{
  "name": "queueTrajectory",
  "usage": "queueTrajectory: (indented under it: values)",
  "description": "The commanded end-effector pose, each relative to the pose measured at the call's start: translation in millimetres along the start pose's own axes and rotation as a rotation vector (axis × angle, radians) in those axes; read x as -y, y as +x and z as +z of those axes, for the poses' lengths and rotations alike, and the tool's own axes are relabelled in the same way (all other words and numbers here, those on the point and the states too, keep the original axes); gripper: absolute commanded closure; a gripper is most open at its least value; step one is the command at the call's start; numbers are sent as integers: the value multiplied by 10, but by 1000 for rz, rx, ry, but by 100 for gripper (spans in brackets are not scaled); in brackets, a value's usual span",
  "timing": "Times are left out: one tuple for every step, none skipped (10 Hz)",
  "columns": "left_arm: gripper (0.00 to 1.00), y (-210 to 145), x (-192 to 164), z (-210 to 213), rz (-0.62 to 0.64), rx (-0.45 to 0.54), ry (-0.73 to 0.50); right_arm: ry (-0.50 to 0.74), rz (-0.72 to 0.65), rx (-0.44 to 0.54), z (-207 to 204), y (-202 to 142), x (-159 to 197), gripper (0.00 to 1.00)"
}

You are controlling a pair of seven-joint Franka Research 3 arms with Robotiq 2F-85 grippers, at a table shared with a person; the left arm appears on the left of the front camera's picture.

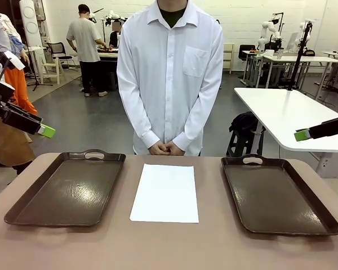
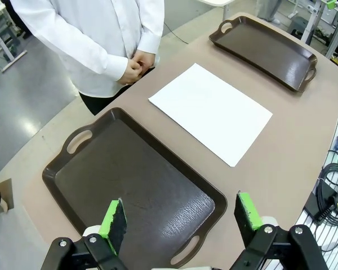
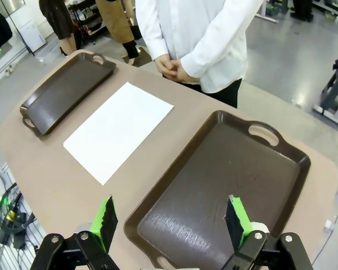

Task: Sort the A4 documents.
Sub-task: Receive the A4 Paper.

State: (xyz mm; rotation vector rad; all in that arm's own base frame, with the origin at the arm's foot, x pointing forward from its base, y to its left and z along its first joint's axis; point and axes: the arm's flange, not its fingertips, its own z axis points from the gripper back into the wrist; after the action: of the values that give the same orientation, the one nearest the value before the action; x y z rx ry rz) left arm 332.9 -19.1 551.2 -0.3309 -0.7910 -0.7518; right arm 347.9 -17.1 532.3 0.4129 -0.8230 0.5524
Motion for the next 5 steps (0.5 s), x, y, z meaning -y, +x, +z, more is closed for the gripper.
queueTrajectory:
  values:
    - [0, -530, 391, -160, 31, -24, 1, -3, 9, -12, -82, -372, -197, 0]
    - [0, 0, 0, 0, 0, 0, 0, 0, 0, 0, 0, 0, 0, 0]
    - [0, 0, 0, 0, 0, 0, 0, 0, 0, 0, 0, 0, 0, 0]
    - [0, 0, 0, 0, 0, 0, 0, 0, 0, 0, 0, 0, 0, 0]
    - [0, 0, 0, 0, 0, 0, 0, 0, 0, 0, 0, 0, 0, 0]
